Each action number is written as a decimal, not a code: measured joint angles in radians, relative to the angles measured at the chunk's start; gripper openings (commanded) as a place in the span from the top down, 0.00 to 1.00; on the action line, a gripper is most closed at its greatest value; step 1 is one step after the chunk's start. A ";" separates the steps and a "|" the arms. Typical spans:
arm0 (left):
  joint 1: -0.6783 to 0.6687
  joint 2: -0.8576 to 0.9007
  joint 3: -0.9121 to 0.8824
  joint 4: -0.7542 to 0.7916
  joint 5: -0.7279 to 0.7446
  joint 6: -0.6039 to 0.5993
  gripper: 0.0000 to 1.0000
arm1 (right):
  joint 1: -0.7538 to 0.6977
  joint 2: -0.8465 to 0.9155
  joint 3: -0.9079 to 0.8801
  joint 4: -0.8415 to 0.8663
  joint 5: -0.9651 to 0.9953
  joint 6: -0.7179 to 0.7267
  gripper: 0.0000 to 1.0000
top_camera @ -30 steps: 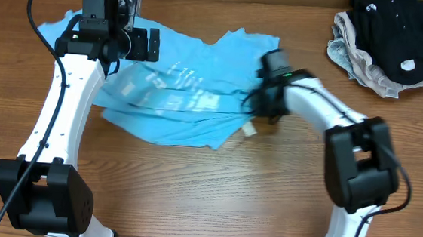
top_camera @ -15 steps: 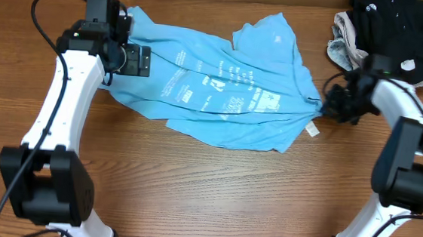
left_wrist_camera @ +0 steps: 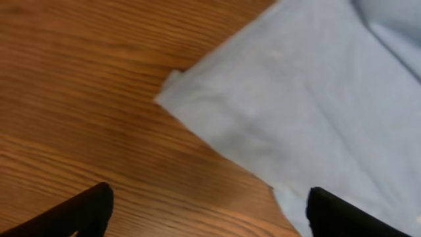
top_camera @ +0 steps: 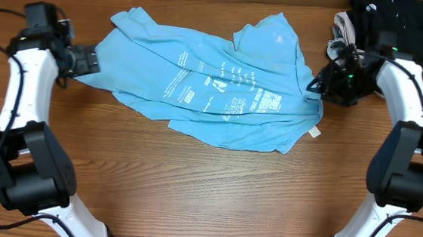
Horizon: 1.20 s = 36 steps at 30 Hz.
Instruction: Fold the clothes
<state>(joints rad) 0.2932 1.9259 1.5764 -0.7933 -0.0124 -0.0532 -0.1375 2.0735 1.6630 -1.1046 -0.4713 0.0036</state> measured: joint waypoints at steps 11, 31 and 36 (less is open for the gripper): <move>0.034 0.197 0.000 0.098 0.000 -0.016 0.17 | 0.107 0.000 0.000 -0.011 0.034 -0.008 0.43; 0.055 0.294 0.014 0.272 0.014 -0.090 0.96 | 0.190 0.000 0.000 -0.011 0.053 -0.002 0.78; 0.055 0.294 0.045 0.174 0.015 -0.099 0.96 | 0.190 0.000 0.000 -0.043 0.058 0.019 0.82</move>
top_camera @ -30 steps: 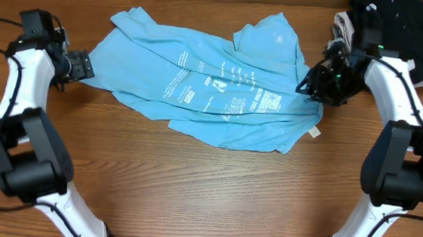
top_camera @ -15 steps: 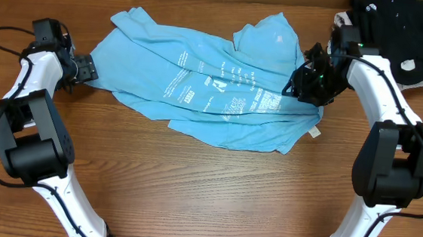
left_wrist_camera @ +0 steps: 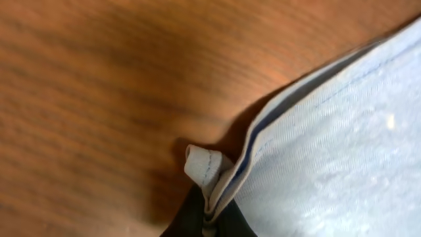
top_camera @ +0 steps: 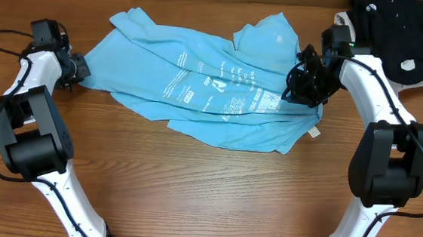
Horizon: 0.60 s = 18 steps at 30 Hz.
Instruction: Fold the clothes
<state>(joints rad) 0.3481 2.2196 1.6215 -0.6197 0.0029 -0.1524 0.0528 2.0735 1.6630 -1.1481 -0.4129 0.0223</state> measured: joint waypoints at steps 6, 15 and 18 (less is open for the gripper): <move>0.001 -0.003 0.123 -0.356 0.000 -0.003 0.96 | 0.000 -0.039 0.000 -0.082 0.039 0.013 0.82; 0.000 -0.172 0.327 -0.729 -0.008 -0.003 0.96 | 0.000 -0.192 0.002 -0.280 0.100 0.030 0.82; 0.000 -0.225 0.341 -0.772 -0.020 -0.003 0.96 | 0.000 -0.192 -0.018 -0.283 0.110 0.030 0.81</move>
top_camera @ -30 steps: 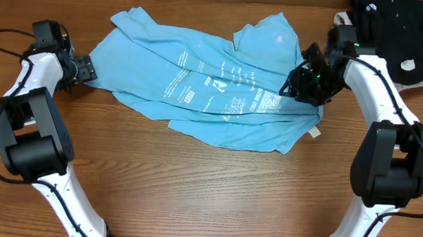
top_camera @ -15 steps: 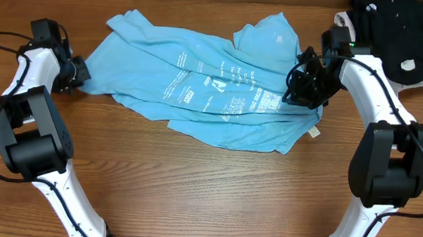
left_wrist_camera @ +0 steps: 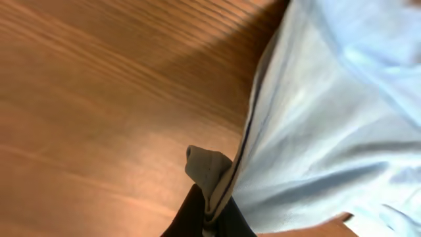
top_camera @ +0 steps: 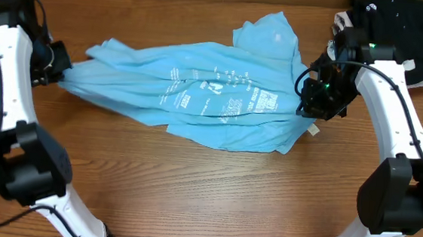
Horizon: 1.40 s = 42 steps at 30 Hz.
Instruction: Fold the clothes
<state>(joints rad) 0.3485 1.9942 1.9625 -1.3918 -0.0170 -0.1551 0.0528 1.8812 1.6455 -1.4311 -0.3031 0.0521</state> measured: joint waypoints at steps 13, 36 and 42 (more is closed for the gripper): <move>-0.006 0.039 -0.176 0.057 -0.030 0.000 0.90 | 0.058 0.000 -0.144 0.079 0.015 0.001 0.76; -0.006 0.062 -0.382 0.332 0.168 -0.003 0.28 | 0.071 0.000 -0.146 0.118 0.015 0.001 0.74; -0.005 0.062 -0.381 0.304 0.110 -0.008 0.32 | 0.071 0.000 -0.146 0.119 0.015 0.000 0.73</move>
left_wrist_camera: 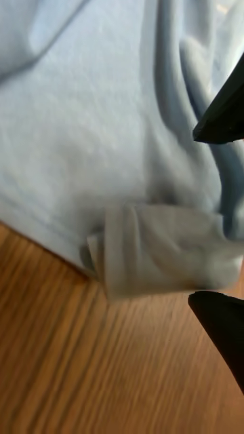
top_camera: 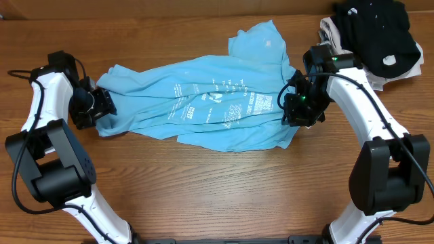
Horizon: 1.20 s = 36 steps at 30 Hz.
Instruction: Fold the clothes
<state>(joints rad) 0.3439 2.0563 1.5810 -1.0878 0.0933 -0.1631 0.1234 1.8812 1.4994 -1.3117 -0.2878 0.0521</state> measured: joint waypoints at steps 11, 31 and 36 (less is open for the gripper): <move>0.023 0.000 -0.032 -0.006 -0.069 -0.018 0.96 | 0.000 0.000 -0.003 -0.006 0.000 0.032 0.70; 0.023 0.000 -0.055 0.109 -0.060 -0.018 0.96 | 0.196 0.000 -0.332 0.362 0.116 0.327 0.47; 0.023 0.000 -0.055 0.137 -0.060 -0.018 0.96 | 0.218 -0.013 -0.365 0.420 0.159 0.399 0.44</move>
<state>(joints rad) 0.3672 2.0563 1.5261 -0.9508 0.0334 -0.1814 0.3412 1.8683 1.1347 -0.8917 -0.1291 0.4507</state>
